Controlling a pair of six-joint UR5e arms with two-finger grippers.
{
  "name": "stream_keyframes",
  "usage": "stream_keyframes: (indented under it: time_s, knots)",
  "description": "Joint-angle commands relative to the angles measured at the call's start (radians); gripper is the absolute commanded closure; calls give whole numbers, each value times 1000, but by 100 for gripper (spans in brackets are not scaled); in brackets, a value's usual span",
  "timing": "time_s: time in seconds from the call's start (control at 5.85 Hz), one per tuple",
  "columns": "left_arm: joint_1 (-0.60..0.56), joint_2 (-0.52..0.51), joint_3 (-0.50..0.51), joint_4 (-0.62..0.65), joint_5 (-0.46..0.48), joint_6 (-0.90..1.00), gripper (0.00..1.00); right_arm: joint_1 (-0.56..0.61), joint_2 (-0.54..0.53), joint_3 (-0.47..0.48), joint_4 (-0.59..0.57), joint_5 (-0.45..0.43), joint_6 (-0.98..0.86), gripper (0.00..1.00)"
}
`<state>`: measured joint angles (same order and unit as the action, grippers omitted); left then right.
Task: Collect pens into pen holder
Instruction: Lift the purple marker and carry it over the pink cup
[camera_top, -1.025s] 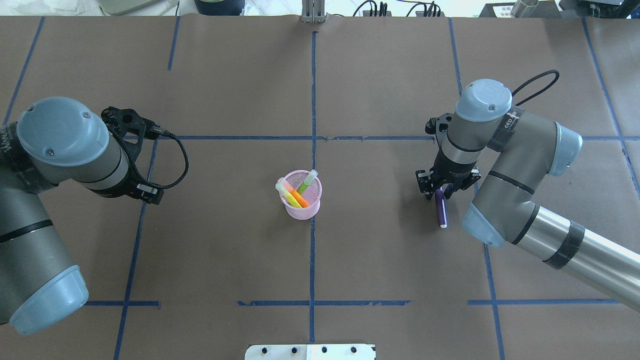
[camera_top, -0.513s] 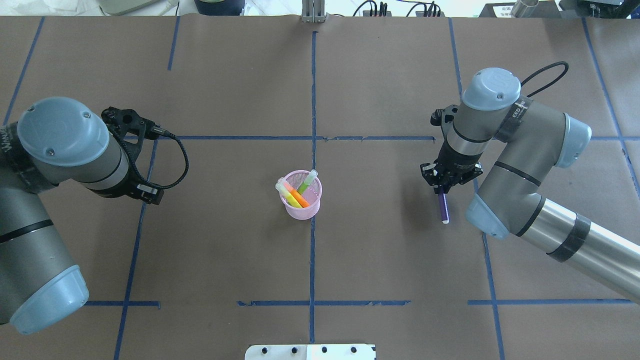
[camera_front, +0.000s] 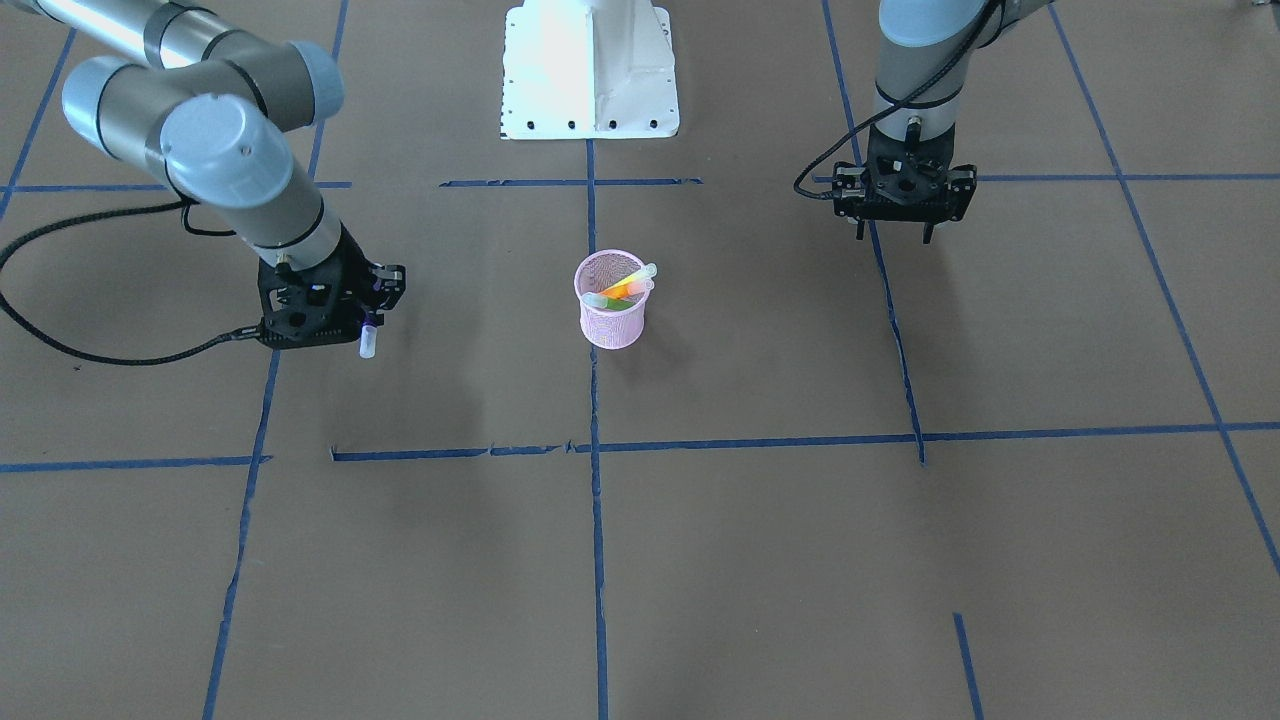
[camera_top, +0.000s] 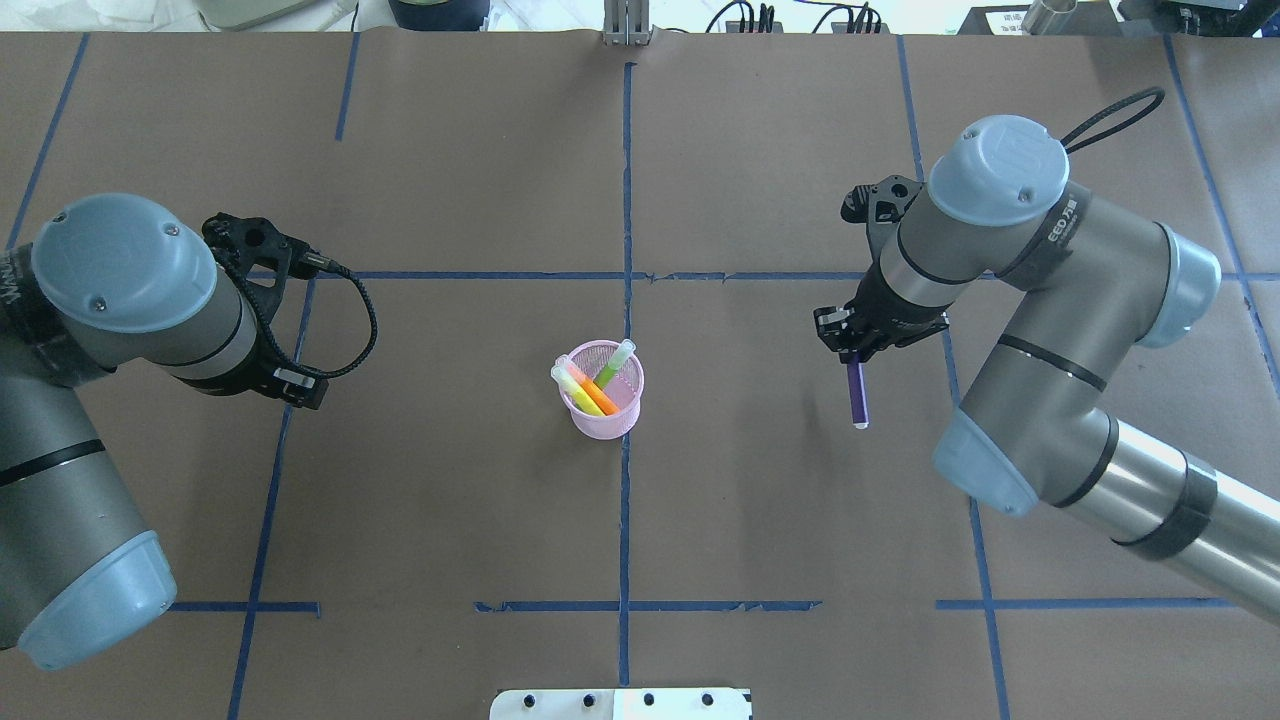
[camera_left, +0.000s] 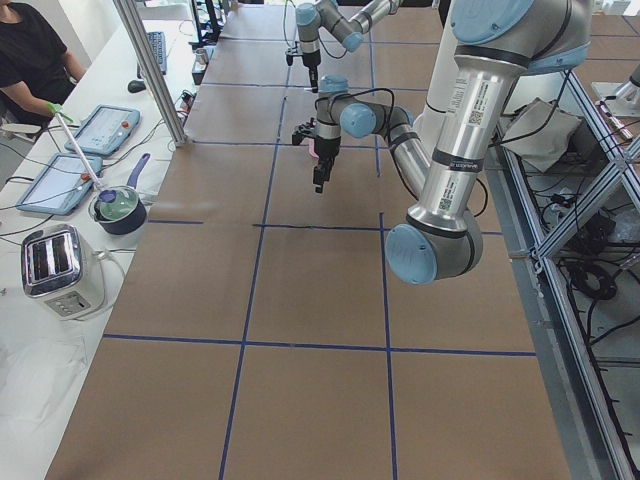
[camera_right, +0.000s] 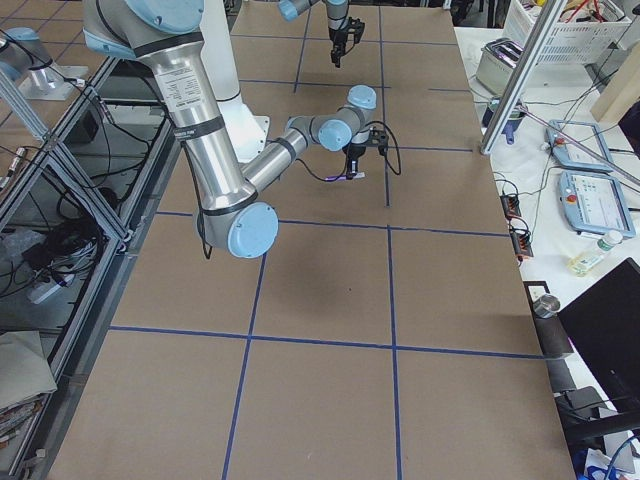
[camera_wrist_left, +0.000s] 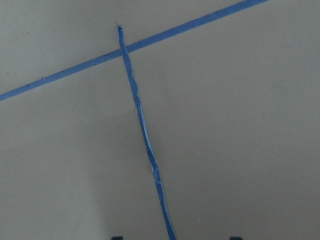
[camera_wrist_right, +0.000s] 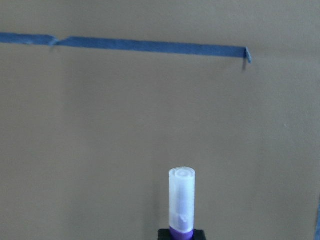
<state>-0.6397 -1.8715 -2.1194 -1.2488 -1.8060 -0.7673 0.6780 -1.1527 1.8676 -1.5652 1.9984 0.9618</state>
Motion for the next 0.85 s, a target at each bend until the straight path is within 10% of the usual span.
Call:
stream_keyframes:
  time_s: [0.0,0.34,0.68]
  knots:
    - [2,0,-4,-3,-1,0,22,-142,20,166,17,-279,55,99]
    - [2,-9,-8,-4,-3,0,22,-380,47,186,222,-730,119,100]
    - [3,-8,-8,-6,-1,0,22,-457,65,177,296,-996,127,98]
